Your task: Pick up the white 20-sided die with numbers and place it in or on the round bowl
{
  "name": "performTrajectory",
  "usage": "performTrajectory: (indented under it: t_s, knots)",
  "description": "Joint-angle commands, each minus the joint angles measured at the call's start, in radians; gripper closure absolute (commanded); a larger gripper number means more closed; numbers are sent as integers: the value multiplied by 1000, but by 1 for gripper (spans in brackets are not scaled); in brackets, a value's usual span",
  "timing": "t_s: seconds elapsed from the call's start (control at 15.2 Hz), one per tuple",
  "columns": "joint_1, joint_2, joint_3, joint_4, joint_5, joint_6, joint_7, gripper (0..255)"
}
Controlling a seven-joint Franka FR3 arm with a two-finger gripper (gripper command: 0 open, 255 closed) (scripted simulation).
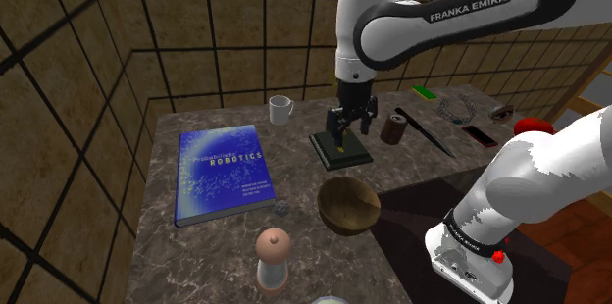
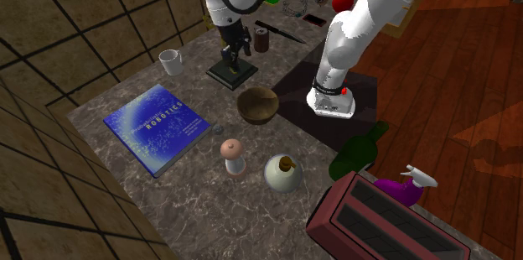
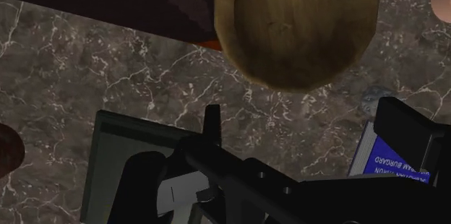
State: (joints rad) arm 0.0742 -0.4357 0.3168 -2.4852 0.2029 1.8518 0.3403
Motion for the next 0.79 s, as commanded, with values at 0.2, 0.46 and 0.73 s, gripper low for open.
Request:
performTrajectory:
  t_s: [0.2, 0.46, 0.73]
  knots:
    - [16, 177, 83, 50, 3, 122, 105, 0]
    - [28, 334, 137, 108, -29, 212, 199, 0]
    - [50, 503, 172, 186, -92, 286, 303, 0]
